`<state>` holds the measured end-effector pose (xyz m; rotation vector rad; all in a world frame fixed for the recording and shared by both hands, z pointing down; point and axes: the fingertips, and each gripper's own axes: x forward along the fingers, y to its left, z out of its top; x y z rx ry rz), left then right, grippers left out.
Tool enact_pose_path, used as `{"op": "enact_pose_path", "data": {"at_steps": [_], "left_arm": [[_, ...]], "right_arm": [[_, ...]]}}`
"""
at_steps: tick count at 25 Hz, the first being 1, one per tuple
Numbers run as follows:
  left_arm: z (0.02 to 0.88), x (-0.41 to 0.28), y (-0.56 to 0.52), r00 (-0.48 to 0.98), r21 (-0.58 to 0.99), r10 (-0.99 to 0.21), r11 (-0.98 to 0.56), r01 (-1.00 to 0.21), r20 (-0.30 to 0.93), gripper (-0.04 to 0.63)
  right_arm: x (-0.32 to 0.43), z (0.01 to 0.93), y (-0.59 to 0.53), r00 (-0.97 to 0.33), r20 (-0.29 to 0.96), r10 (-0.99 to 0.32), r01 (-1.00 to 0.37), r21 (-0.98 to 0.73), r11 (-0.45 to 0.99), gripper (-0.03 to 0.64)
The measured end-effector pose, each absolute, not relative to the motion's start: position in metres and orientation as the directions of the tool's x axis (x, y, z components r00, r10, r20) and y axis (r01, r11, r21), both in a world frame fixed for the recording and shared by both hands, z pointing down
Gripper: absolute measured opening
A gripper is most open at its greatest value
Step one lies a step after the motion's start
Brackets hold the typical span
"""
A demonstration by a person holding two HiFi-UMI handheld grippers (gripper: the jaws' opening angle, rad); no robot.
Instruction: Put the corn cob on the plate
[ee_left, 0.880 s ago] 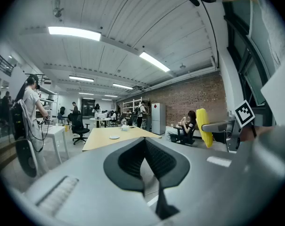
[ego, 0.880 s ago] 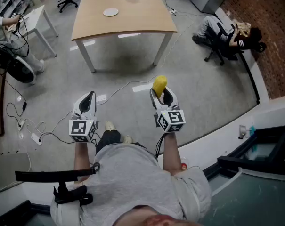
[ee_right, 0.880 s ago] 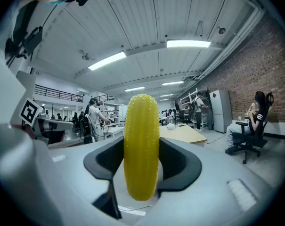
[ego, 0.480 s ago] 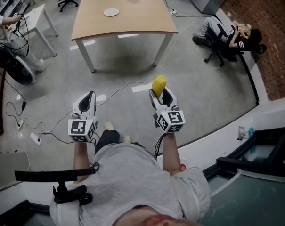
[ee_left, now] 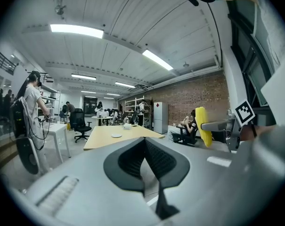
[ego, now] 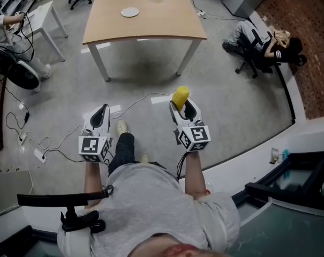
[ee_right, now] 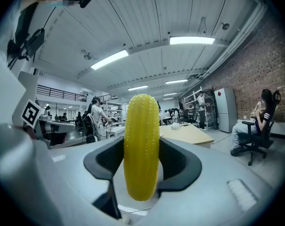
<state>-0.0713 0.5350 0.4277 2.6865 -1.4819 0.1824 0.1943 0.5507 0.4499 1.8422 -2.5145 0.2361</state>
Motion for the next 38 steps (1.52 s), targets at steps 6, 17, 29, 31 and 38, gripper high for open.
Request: {"op": "enact_pose_path", "data": {"at_steps": [6, 17, 29, 31, 38], "left_arm": [[0.428, -0.077, 0.481, 0.526, 0.004, -0.840, -0.530, -0.848, 0.136, 0.020], [0.415, -0.102, 0.372, 0.538, 0.003, -0.831, -0.543, -0.840, 0.143, 0.020], [0.409, -0.124, 0.266, 0.576, 0.002, -0.804, -0.582, -0.813, 0.145, 0.020], [0.408, -0.128, 0.255, 0.582, 0.001, -0.801, -0.588, -0.809, 0.144, 0.020], [0.416, -0.151, 0.205, 0.598, -0.005, -0.787, -0.606, -0.796, 0.154, 0.020]], "right_arm": [[0.186, 0.449, 0.499, -0.315, 0.101, -0.944, -0.946, -0.107, 0.305, 0.235], [0.161, 0.439, 0.394, -0.300, 0.105, -0.948, -0.950, -0.124, 0.286, 0.235], [0.135, 0.438, 0.301, -0.264, 0.116, -0.957, -0.959, -0.135, 0.248, 0.235], [0.131, 0.437, 0.290, -0.255, 0.113, -0.960, -0.962, -0.131, 0.240, 0.234], [0.108, 0.438, 0.247, -0.233, 0.111, -0.966, -0.968, -0.124, 0.219, 0.233]]}}
